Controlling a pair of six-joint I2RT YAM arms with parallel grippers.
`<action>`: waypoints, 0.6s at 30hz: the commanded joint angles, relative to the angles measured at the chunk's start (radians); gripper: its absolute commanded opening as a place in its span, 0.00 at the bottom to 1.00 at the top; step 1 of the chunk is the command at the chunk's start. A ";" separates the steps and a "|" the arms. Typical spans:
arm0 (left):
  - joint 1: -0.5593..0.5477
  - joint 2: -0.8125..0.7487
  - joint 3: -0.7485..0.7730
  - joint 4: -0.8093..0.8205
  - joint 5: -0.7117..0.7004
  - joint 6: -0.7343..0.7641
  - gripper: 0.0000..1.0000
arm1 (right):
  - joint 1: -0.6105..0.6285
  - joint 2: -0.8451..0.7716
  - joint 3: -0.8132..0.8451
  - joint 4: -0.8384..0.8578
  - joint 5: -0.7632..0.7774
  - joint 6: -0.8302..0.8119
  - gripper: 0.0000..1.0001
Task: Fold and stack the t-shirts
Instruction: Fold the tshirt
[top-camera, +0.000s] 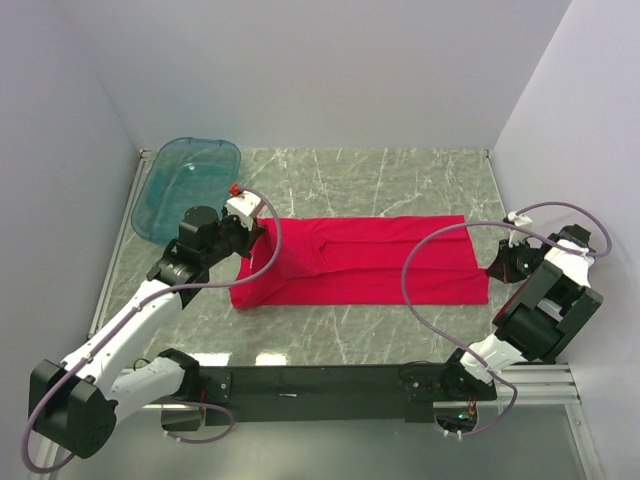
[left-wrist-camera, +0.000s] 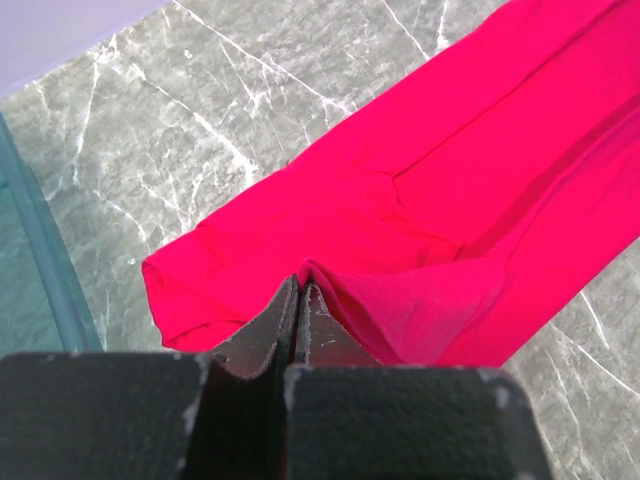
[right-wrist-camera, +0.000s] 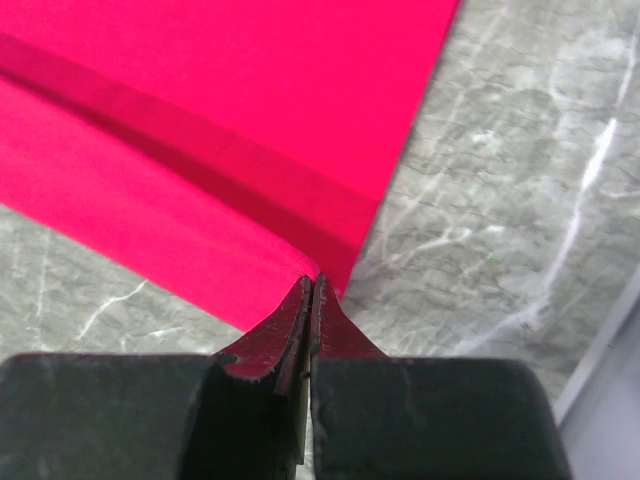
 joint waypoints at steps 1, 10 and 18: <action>0.010 0.023 0.058 0.056 0.029 0.025 0.00 | 0.000 0.011 0.001 0.054 0.044 0.038 0.00; 0.024 0.071 0.072 0.085 0.043 0.022 0.00 | 0.000 0.026 0.000 0.077 0.056 0.063 0.00; 0.035 0.112 0.084 0.097 0.055 0.015 0.00 | 0.002 0.046 0.003 0.083 0.070 0.069 0.00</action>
